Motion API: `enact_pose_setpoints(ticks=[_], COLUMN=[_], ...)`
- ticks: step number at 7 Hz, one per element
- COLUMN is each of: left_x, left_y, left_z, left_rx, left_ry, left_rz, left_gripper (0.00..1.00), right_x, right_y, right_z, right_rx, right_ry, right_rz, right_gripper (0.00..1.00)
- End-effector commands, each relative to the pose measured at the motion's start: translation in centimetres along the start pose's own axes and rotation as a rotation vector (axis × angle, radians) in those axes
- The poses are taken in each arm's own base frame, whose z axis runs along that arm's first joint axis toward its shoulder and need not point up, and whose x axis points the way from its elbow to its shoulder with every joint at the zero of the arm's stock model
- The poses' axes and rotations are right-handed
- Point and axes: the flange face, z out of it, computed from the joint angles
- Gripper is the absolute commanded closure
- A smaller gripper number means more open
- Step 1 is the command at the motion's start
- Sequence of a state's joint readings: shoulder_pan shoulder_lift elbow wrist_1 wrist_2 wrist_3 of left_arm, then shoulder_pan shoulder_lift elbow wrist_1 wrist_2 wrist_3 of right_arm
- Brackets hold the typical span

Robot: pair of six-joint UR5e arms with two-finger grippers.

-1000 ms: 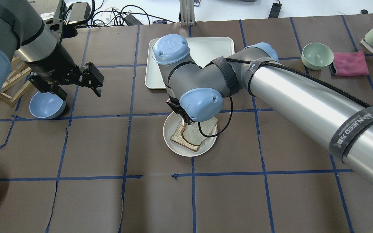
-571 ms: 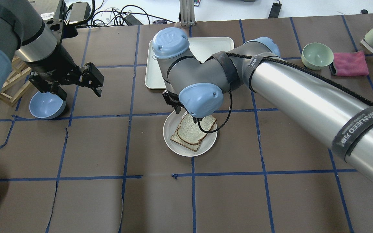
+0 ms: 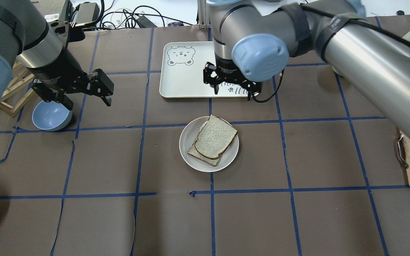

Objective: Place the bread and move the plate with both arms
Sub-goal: 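Lay the bread slice onto the fried egg and release, raise right gripper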

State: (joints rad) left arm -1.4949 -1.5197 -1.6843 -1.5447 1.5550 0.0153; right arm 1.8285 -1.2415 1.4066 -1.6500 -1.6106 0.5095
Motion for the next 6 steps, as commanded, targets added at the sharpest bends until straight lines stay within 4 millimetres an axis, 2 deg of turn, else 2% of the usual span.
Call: enact_pose_setpoints(ticks=[1,2,3,4,5,6], left_x=[0.0,0.1,-0.1,-0.1,-0.1,0.1], left_y=[0.0,-0.2,-0.5,-0.8,-0.9,-1.3], left_z=[0.0,0.4,0.6,1.1,1.2,1.7], left_rx=[0.0,-0.006,-0.009,-0.019,-0.02,-0.025], left_ry=[0.001,0.003,0.004,0.009,0.007,0.026], left_rz=[0.001,0.001,-0.002,-0.003,-0.019,-0.024], left_gripper=[0.0,0.0,0.0,0.0,0.0,0.0], right_x=[9.0,10.7,10.9,11.1,11.5,11.0], right_y=[-2.4,-1.7,-0.6,-0.6,-0.7,-1.0], right_z=[-6.7,-9.1,-10.8,-10.0,-10.8,-11.1], right_rx=[-0.027,0.031,0.073,0.053,0.121,0.215], right_ry=[0.006,0.011,0.0,0.001,-0.008,-0.024], right_rz=[-0.216,-0.314,-0.377,-0.414,-0.445,-0.437], right_gripper=[0.0,0.0,0.0,0.0,0.0,0.0])
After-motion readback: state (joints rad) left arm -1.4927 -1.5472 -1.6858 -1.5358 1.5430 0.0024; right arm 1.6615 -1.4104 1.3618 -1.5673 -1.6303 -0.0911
